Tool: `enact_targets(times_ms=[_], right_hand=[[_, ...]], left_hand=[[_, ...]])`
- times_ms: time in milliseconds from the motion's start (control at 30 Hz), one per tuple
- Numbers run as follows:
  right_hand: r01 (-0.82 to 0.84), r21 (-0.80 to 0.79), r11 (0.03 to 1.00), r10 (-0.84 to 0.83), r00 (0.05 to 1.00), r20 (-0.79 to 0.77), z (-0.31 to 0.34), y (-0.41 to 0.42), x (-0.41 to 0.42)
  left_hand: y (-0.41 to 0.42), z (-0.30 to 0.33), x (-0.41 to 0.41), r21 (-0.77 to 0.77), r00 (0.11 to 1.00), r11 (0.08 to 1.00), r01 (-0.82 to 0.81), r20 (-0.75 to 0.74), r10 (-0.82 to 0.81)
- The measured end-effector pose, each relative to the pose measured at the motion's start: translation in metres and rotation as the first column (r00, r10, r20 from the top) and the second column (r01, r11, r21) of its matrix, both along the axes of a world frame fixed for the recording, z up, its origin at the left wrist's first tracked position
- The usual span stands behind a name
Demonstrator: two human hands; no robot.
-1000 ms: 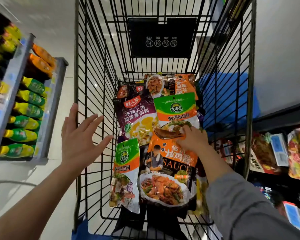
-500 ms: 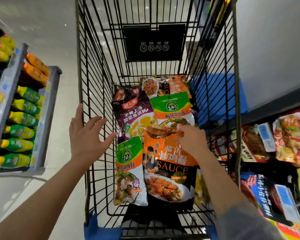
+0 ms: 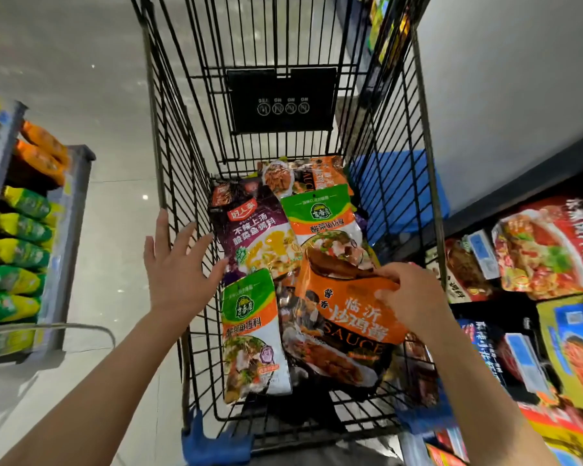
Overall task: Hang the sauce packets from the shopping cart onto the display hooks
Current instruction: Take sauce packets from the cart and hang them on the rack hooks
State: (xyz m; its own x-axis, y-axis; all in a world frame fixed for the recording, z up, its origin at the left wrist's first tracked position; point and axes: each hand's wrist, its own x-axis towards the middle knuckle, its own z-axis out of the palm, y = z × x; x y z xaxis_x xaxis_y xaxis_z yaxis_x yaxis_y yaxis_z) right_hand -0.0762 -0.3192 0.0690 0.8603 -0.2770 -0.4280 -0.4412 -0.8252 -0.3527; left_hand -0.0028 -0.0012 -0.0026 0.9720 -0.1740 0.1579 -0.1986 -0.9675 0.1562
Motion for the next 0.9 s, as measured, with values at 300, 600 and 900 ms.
enact_targets(times_ms=[300,600,900], right_hand=[[-0.149,-0.328,0.933,0.200,0.971,0.127,-0.021,-0.040,-0.020],[-0.202,-0.564,0.801,0.420,0.860,0.288,-0.064,-0.053,-0.018],[-0.182,-0.445,0.877,0.393,0.805,0.445,-0.062,-0.055,-0.015]], left_hand=[[-0.058,-0.037,-0.004,-0.178,0.832,0.973,0.146,-0.510,-0.218],[-0.072,-0.106,0.017,0.004,0.743,0.999,-0.042,-0.669,0.035],[-0.107,-0.051,0.038,-0.493,0.837,0.847,0.200,-0.363,-0.410]])
